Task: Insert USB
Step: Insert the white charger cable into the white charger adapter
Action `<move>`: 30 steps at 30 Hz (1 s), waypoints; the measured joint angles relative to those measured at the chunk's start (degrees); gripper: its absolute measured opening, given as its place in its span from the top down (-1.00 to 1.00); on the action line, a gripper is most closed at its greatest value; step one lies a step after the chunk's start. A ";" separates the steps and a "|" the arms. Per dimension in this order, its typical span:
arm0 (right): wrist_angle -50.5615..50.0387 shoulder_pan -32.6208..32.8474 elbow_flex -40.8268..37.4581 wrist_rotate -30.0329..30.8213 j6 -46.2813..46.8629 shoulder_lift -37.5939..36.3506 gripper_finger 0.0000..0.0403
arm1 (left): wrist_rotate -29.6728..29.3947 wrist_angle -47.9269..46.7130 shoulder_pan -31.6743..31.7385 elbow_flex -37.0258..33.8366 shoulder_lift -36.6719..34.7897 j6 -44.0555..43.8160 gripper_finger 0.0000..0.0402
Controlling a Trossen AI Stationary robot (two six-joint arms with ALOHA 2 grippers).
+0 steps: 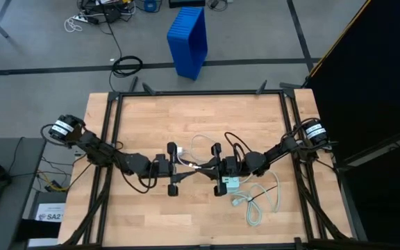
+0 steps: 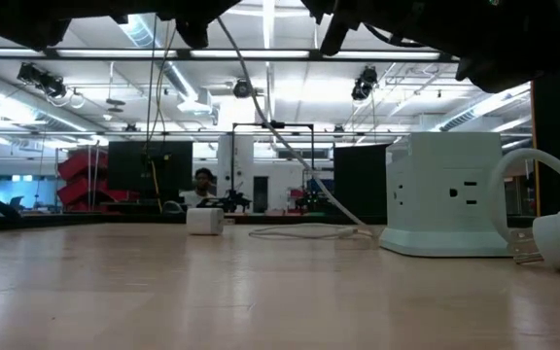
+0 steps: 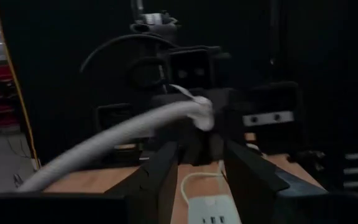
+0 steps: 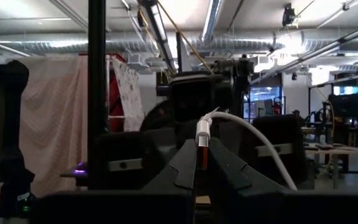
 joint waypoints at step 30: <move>-4.01 -0.07 -0.02 -0.22 1.84 0.00 1.00 | 5.88 0.98 0.28 -0.02 -0.02 -0.31 0.60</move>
